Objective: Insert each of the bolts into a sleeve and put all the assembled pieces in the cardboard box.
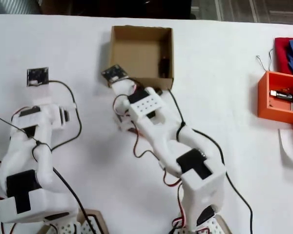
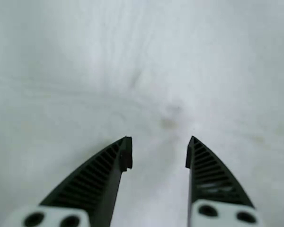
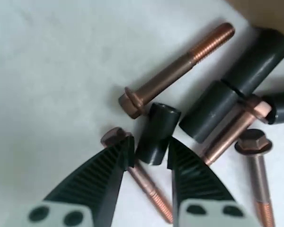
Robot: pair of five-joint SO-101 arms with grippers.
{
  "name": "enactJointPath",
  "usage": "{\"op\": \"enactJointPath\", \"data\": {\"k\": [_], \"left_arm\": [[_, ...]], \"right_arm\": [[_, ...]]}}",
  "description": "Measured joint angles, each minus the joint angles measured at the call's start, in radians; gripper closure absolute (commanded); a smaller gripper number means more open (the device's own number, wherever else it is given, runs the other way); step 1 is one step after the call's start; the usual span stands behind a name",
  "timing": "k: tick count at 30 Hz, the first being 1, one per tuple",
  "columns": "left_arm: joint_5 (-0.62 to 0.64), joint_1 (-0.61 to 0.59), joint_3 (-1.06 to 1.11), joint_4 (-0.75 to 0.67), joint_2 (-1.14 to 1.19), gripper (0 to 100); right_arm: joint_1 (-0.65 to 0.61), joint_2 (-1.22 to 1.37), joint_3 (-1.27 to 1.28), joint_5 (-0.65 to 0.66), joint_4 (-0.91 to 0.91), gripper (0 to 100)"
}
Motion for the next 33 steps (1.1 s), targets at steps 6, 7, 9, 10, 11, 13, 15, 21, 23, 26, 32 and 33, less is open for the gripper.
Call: {"op": "enactJointPath", "data": {"k": [6,7,9,10,11,13,15,21,23,26,32,33], "left_arm": [[0.000,0.000,0.000,0.000,0.000,79],[0.000,0.000,0.000,0.000,0.000,79],[0.000,0.000,0.000,0.000,0.000,79],[0.000,0.000,0.000,0.000,0.000,79],[0.000,0.000,0.000,0.000,0.000,79],[0.000,0.000,0.000,0.000,0.000,79],[0.000,0.000,0.000,0.000,0.000,79],[0.000,0.000,0.000,0.000,0.000,79],[0.000,0.000,0.000,0.000,0.000,79],[0.000,0.000,0.000,0.000,0.000,79],[0.000,0.000,0.000,0.000,0.000,79],[0.000,0.000,0.000,0.000,0.000,79]], "right_arm": [[0.017,0.068,-0.032,0.000,-0.012,88.5],[0.018,0.080,-0.043,0.000,-0.012,88.5],[0.021,0.103,-0.068,0.000,-0.008,88.5],[0.021,0.114,-0.083,0.000,0.000,88.5],[0.021,0.126,-0.103,0.000,0.008,88.5],[0.021,0.152,-0.146,0.000,0.026,88.5],[0.021,0.178,-0.190,0.000,0.048,88.8],[0.021,0.239,-0.281,0.000,0.110,98.1],[0.032,0.239,-0.282,0.000,0.112,97.8],[0.034,0.241,-0.285,0.000,0.112,97.5],[0.032,0.152,-0.267,-0.023,0.135,97.6],[0.032,0.107,-0.244,-0.026,0.135,97.6]]}}
